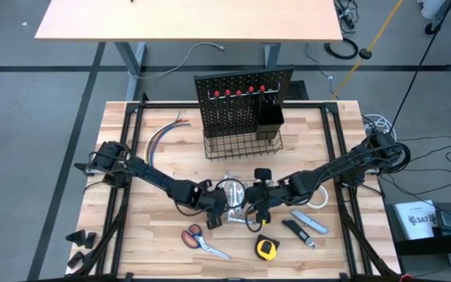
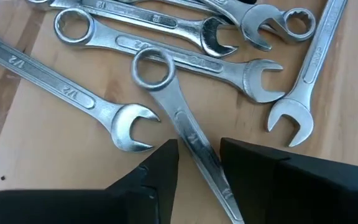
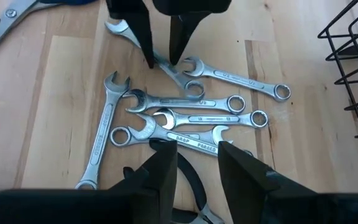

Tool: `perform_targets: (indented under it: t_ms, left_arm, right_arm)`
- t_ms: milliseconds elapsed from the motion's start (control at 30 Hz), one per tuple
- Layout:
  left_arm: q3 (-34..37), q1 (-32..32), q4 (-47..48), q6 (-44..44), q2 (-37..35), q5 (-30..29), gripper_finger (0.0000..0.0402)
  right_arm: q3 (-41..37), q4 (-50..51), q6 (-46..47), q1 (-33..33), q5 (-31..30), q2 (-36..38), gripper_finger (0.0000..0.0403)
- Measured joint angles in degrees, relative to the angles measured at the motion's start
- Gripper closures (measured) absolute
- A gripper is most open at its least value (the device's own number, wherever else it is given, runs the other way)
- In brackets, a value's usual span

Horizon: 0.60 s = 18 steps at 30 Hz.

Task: Hang tools onto peg board
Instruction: Put the wrench into the black bin on the pegboard

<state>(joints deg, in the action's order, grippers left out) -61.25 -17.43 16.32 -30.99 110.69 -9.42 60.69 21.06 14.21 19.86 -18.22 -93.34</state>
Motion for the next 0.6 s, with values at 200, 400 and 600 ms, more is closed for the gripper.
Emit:
perform_targets:
  t_ms: [200,400,600]
  left_arm:
    - [0.1,0.5,0.2,1.3,0.0,0.0,0.0356]
    - [0.0,0.7,-2.1,4.2,-0.1,0.4,0.0382]
    - [-3.0,0.8,-2.2,8.3,-1.3,1.2,0.0381]
  right_arm:
    - [0.0,0.0,-0.3,0.0,0.0,0.0,0.0293]
    - [0.0,0.1,-0.2,0.0,0.0,0.0,0.0293]
    - [0.0,0.2,-0.3,0.0,0.0,0.0,0.0293]
